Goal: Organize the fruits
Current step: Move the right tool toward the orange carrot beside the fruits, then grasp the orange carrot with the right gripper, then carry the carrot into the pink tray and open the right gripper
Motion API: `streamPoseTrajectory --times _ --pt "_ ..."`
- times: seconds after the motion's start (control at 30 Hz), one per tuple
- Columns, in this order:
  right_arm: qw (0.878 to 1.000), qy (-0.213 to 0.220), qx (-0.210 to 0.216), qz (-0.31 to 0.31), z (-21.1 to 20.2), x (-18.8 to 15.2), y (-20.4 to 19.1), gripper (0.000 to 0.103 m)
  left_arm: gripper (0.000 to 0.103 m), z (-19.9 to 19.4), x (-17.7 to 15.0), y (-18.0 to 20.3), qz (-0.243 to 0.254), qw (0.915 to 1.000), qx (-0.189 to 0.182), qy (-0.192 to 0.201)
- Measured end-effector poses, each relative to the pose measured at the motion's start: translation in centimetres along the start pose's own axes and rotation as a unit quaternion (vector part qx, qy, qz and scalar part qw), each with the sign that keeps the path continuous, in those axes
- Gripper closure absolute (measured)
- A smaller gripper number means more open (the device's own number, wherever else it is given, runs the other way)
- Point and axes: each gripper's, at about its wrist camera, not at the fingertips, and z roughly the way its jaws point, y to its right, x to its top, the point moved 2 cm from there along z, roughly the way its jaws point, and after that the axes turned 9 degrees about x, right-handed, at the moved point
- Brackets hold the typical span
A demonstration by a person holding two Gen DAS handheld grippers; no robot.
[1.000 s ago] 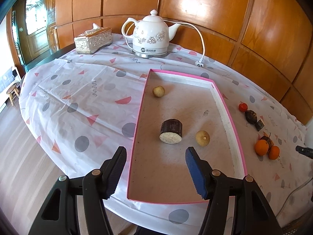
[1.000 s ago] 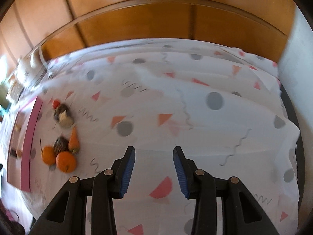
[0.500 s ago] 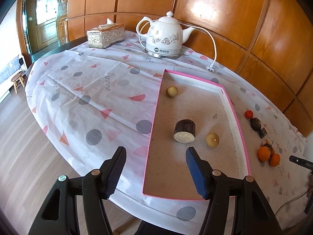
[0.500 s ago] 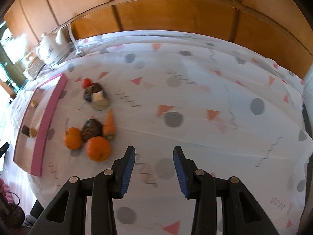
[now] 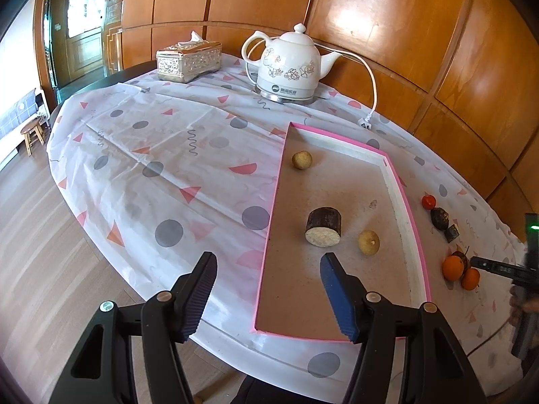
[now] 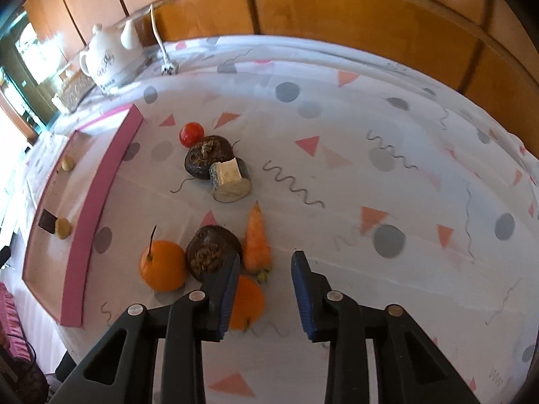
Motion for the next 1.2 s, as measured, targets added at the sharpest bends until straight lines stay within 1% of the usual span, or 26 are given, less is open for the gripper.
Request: streamPoseTrajectory --times 0.1,0.17,0.23,0.37,0.47,0.53,0.67,0.77,0.87,0.93,1.03,1.1,1.2 --pt "1.0 -0.024 -0.004 -0.002 1.6 0.6 0.1 0.079 0.037 0.0 0.0 -0.2 -0.003 1.0 0.0 0.0" --pt "0.999 -0.033 0.015 0.012 2.0 1.1 0.7 0.079 0.037 0.2 0.0 -0.2 -0.005 1.0 -0.001 -0.002" --pt "0.997 -0.045 0.045 0.031 2.3 1.3 1.4 0.08 0.037 0.3 -0.1 -0.2 -0.005 1.0 -0.003 -0.005" --pt "0.994 -0.044 0.08 0.063 2.2 1.0 2.5 0.08 0.037 0.5 -0.2 0.1 -0.002 0.9999 -0.005 -0.009" --pt "0.987 -0.037 0.117 0.104 2.3 0.6 3.6 0.08 0.037 0.6 -0.2 0.4 0.001 0.9999 -0.006 -0.011" --pt "0.983 -0.03 0.131 0.121 2.4 0.4 3.9 0.08 0.037 0.6 -0.3 0.5 0.002 0.9999 -0.005 -0.012" --pt "0.983 -0.009 0.133 0.13 2.0 0.1 3.9 0.081 0.037 0.6 -0.2 0.7 0.004 0.9999 -0.004 -0.01" --pt "0.985 0.003 0.119 0.128 1.3 0.0 4.0 0.082 0.037 0.5 -0.2 0.8 0.006 1.0 -0.003 -0.006" --pt "0.984 0.038 0.117 0.132 -0.6 0.4 4.3 0.082 0.037 0.7 -0.2 0.8 0.006 0.9999 -0.003 -0.009" --pt "0.984 0.058 0.114 0.122 -2.2 0.7 3.7 0.081 0.037 0.8 -0.3 1.0 0.007 0.9999 -0.004 -0.012" --pt "0.985 0.085 0.126 0.08 -5.0 1.0 1.2 0.081 0.037 0.8 -0.4 1.3 0.012 0.9998 -0.007 -0.011" --pt "0.985 0.09 0.139 0.054 -5.9 1.3 -0.9 0.081 0.037 0.7 -0.4 1.4 0.013 0.9998 -0.008 -0.011" --pt "0.984 0.082 0.158 0.014 -5.8 1.4 -4.9 0.081 0.037 0.6 -0.4 1.2 0.01 0.9999 -0.009 -0.007"
